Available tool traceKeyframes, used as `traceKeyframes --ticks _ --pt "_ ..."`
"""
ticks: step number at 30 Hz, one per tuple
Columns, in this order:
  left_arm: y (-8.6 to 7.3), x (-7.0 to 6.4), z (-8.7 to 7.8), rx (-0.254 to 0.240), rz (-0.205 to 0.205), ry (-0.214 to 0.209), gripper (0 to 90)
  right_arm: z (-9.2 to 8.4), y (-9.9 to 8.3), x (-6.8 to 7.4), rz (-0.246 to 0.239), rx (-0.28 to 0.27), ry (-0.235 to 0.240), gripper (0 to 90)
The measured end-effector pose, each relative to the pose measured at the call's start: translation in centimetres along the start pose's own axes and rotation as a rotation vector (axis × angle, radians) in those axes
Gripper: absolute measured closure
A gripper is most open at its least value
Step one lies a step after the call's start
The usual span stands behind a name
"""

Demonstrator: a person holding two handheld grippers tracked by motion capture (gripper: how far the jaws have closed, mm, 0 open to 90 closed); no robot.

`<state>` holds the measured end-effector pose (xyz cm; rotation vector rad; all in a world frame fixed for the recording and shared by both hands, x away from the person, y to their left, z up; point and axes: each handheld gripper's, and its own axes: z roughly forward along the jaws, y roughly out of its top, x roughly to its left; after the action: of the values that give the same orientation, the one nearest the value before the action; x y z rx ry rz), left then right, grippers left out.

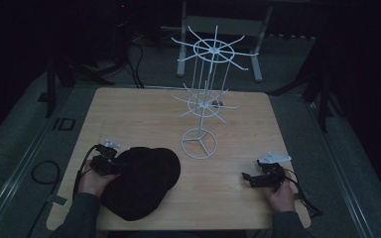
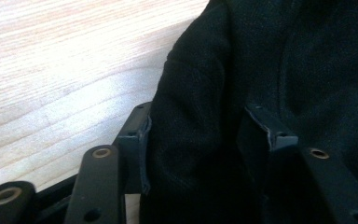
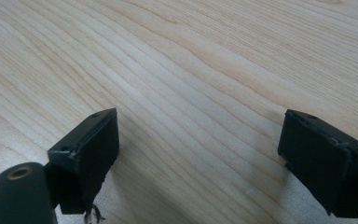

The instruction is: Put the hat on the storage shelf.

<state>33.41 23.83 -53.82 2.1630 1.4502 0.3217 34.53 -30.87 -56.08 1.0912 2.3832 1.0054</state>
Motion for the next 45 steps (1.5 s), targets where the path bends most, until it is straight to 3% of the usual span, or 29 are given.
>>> traceKeyframes --ticks 2,7,13,16,20,30,45 --pt "0.0 0.0 0.0 0.007 0.006 -0.008 56.1 0.0 0.0 0.0 0.0 0.0 0.0 12.3" --pt "0.3 -0.2 -0.3 0.021 0.026 0.023 70.6 0.0 0.0 0.0 0.0 0.0 0.0 12.3" --pt "-0.1 0.4 -0.9 -0.033 -0.032 -0.043 77.8 0.0 0.0 0.0 0.0 0.0 0.0 12.3" --pt "-0.2 0.9 -1.5 -0.07 -0.057 -0.096 79.2 0.0 0.0 0.0 0.0 -0.001 0.0 12.3" --pt "0.0 0.9 -2.7 -0.118 -0.057 -0.112 80.1 0.0 0.0 0.0 0.0 -0.001 -0.001 12.3" --pt "1.0 0.6 -5.3 -0.207 -0.041 -0.12 80.6 0.0 0.0 0.0 0.001 -0.001 0.0 12.3" --pt "1.8 0.7 -8.4 -0.282 -0.011 -0.097 80.4 0.0 0.0 0.0 0.001 -0.001 0.0 12.3"
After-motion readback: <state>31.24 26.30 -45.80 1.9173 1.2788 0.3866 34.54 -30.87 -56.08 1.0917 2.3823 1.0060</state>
